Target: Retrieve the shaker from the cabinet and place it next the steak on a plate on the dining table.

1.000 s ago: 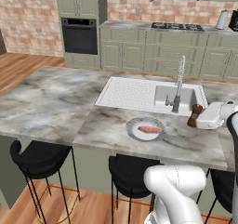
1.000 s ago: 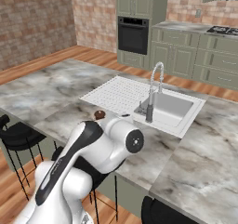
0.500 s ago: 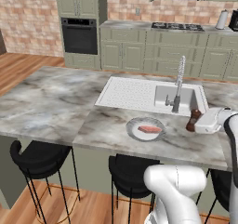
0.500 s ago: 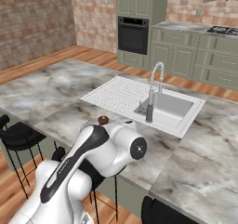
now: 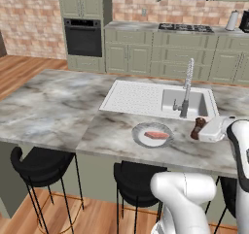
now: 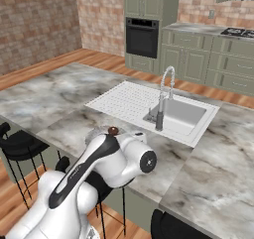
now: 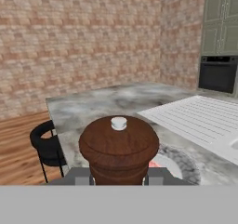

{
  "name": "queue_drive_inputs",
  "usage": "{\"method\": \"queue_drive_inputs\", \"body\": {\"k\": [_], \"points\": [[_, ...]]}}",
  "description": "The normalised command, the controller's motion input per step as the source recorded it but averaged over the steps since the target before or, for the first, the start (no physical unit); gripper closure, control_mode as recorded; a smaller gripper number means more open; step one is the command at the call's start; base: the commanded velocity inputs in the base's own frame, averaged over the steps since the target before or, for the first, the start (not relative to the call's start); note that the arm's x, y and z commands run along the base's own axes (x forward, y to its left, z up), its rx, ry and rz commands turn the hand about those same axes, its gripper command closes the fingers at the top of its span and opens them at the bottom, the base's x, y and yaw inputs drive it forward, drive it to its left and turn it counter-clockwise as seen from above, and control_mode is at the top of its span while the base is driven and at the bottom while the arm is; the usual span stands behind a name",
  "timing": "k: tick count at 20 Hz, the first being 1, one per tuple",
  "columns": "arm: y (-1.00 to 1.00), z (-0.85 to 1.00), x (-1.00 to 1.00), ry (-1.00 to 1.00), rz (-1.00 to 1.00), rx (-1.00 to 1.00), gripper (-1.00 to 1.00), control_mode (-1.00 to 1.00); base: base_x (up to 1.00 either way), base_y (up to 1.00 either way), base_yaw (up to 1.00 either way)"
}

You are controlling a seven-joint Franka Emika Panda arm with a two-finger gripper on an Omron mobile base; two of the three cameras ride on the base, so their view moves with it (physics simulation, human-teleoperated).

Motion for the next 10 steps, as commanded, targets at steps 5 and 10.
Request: {"method": "queue_drive_inputs", "body": {"k": [5, 10], "points": [[-0.11, -0.29, 0.32, 0.00, 0.00, 0.00, 1.00, -1.00, 0.00, 0.00, 0.00], [-0.23, -0.25, 0.26, 0.00, 0.00, 0.00, 1.00, -1.00, 0.00, 0.00, 0.00]]}}
